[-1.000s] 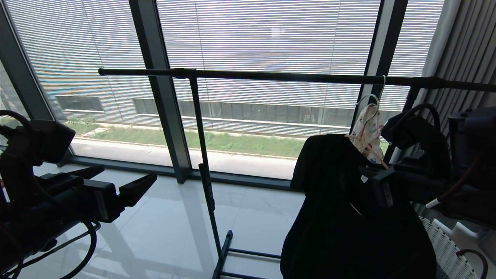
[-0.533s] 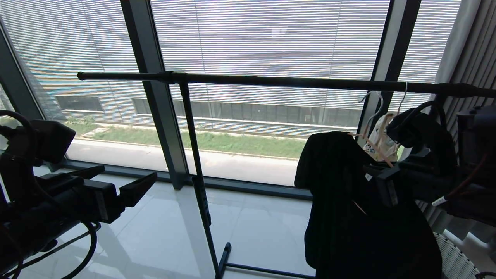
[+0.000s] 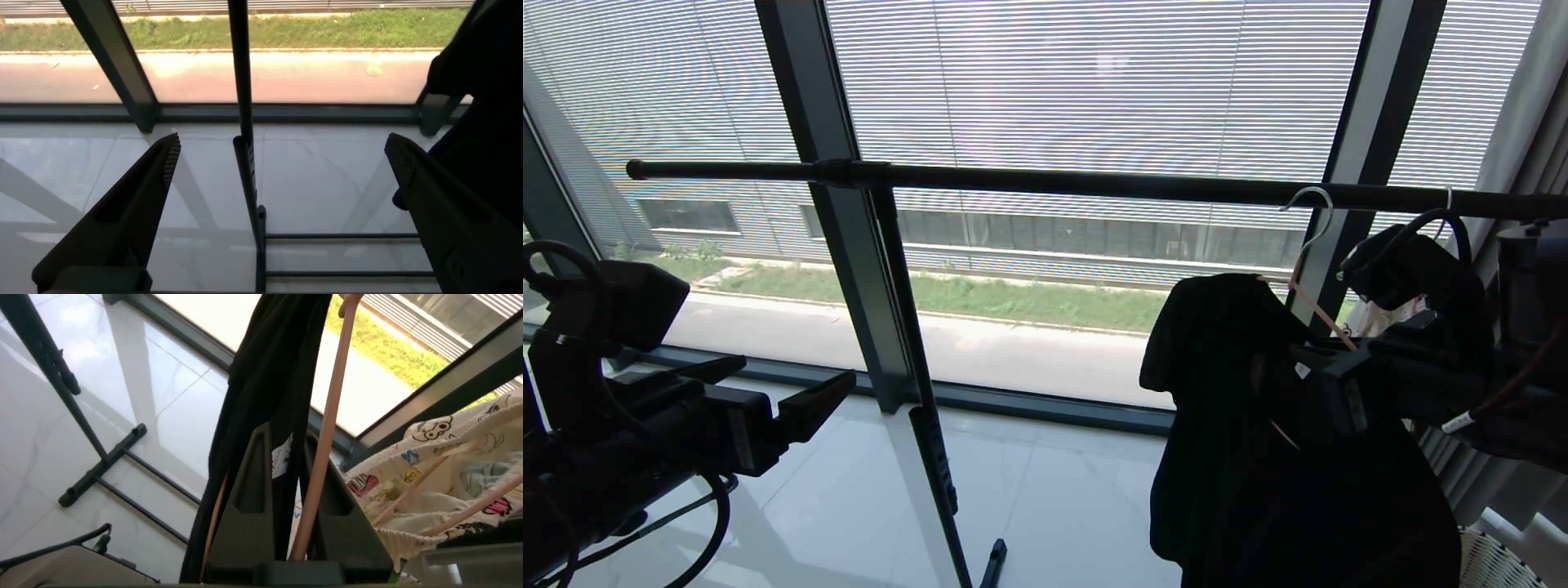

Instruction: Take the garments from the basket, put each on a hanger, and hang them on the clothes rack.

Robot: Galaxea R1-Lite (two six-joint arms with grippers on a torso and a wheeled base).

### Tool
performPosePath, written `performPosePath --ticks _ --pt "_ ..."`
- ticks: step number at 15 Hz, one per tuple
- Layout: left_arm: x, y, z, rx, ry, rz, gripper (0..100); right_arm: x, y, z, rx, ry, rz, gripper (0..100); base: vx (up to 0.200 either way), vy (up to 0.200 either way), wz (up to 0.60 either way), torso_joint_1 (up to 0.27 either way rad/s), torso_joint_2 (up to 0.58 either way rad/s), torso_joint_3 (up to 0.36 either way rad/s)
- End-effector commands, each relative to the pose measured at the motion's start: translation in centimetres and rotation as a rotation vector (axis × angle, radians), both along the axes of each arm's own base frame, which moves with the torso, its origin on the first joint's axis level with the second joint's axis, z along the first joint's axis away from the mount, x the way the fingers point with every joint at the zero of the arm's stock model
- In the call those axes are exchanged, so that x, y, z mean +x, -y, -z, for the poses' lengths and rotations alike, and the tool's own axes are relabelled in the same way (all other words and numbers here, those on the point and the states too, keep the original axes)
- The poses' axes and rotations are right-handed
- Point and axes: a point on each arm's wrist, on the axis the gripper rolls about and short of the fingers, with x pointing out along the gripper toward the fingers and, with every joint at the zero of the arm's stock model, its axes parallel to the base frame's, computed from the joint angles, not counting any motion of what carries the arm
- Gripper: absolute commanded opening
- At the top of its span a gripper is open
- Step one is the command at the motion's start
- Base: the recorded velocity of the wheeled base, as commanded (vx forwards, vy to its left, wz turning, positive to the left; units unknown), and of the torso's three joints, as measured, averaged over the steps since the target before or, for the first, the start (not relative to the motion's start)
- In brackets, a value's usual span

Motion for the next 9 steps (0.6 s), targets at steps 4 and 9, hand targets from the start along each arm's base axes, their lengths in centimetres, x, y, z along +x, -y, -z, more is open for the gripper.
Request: performPosePath --ticks 4,9 --pt "0.0 0.0 0.1 0.0 -0.004 -0.001 100 -0.1 0.1 -0.2 -0.001 0.009 -0.005 0 0.0 0.0 0.0 0.0 0.0 0.0" --pt "-0.3 -0.1 0.3 -0.014 -0.009 -0.012 100 2.5 0.4 -1.7 -0.018 0.052 -0.026 0 0.0 0.0 0.0 0.0 0.0 0.0"
